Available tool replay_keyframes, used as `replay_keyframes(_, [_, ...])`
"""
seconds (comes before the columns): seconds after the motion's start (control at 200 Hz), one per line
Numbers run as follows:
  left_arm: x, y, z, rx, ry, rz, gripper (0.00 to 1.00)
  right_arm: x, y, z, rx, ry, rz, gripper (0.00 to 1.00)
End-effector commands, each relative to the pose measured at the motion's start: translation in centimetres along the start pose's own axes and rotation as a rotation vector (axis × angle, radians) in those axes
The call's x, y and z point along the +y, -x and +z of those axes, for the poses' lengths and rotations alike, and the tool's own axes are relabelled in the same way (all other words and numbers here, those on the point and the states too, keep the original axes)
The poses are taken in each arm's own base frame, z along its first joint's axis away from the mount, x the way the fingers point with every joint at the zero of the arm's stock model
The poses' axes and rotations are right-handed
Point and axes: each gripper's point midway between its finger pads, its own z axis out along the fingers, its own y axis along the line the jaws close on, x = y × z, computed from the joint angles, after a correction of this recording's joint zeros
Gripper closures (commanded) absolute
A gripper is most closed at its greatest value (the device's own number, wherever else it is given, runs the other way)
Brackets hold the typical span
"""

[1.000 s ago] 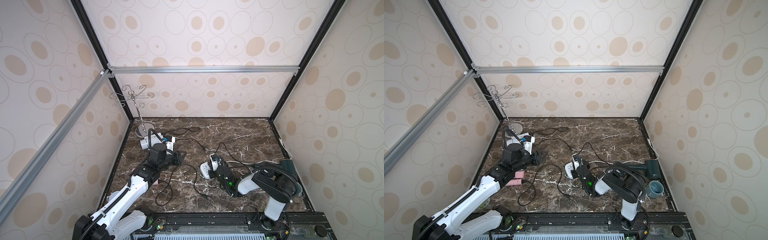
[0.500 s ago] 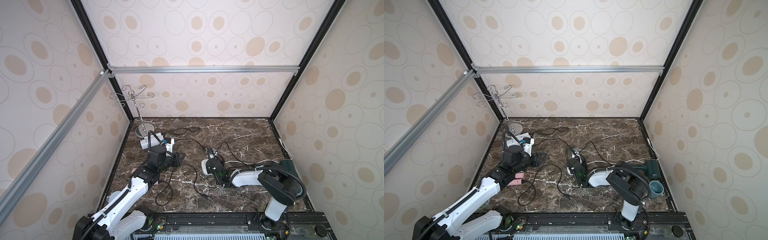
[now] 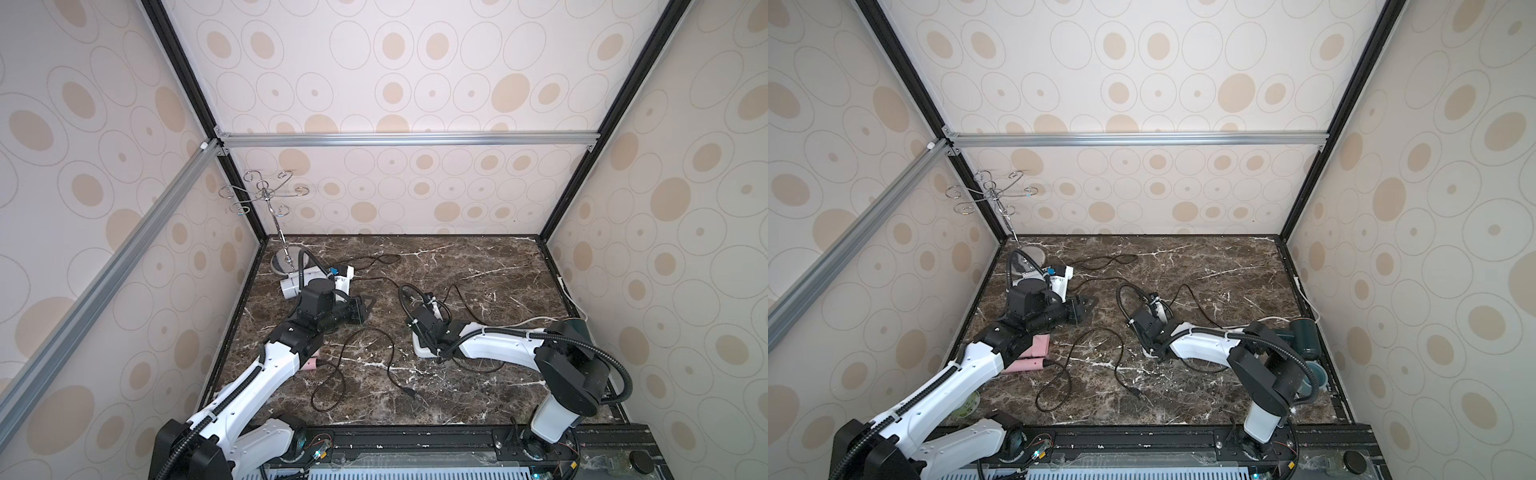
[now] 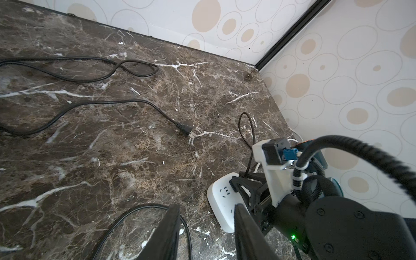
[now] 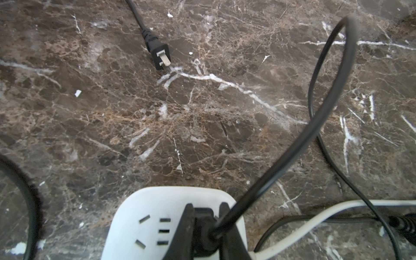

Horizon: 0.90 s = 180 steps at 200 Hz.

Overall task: Charge the blow dryers
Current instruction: Insert the plug into the socket.

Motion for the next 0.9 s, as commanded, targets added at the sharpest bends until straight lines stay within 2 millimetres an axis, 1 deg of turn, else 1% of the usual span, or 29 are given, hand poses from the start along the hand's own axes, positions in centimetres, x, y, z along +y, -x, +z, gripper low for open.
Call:
replay_keyframes(0.0, [-0.7,1.6,-0.6,-0.019,-0.004,0.038,0.59,-0.5,-2.5,1.1,0.112,-0.043,-0.053,1.0])
replay_keyframes(0.115, [-0.2,1.8,-1.0,-0.044,0.02,0.024,0.59,-0.2,-2.2,2.1,0.085,-0.033,-0.058,1.0])
replay_keyframes(0.205, [0.2,1.6,-1.3,-0.062,0.036,-0.001,0.59,0.2,-1.2,2.6,0.023,0.019,-0.018,1.0])
replay_keyframes(0.345, [0.8,1.5,-1.9,-0.093,0.062,-0.04,0.59,-0.1,0.0,2.2,-0.027,0.027,0.063,1.0])
replay_keyframes(0.425, [1.2,1.4,-2.4,-0.115,0.082,-0.057,0.59,-0.7,0.0,2.1,-0.029,0.0,0.142,1.0])
replay_keyframes(0.52, [1.7,1.4,-2.9,-0.134,0.108,-0.078,0.59,-0.1,-0.4,2.3,-0.004,0.023,0.209,0.97])
replay_keyframes(0.54, [1.8,1.4,-3.0,-0.137,0.111,-0.081,0.59,0.0,-0.4,2.3,0.003,0.024,0.218,0.95])
replay_keyframes(0.585, [1.8,1.4,-3.1,-0.138,0.117,-0.087,0.59,0.1,-0.5,2.2,0.019,0.023,0.233,0.87])
replay_keyframes(0.59, [1.8,1.4,-3.1,-0.137,0.117,-0.088,0.59,0.1,-0.5,2.2,0.022,0.022,0.237,0.85])
replay_keyframes(0.64, [1.8,1.5,-3.1,-0.131,0.123,-0.092,0.59,0.0,-0.5,1.9,0.022,0.017,0.246,0.73])
replay_keyframes(0.68, [1.8,1.7,-3.1,-0.122,0.132,-0.093,0.59,0.0,-0.3,1.7,0.011,0.021,0.251,0.59])
replay_keyframes(0.715, [1.9,1.7,-3.0,-0.108,0.144,-0.102,0.58,-0.2,-0.2,1.3,0.005,0.015,0.257,0.51])
replay_keyframes(0.805, [1.4,2.1,-2.5,-0.057,0.144,-0.101,0.55,-0.6,0.6,0.3,-0.022,0.025,0.25,0.41])
replay_keyframes(0.895, [0.9,2.6,-1.8,-0.017,0.135,-0.091,0.52,-0.6,1.1,-0.7,-0.022,0.046,0.222,0.38])
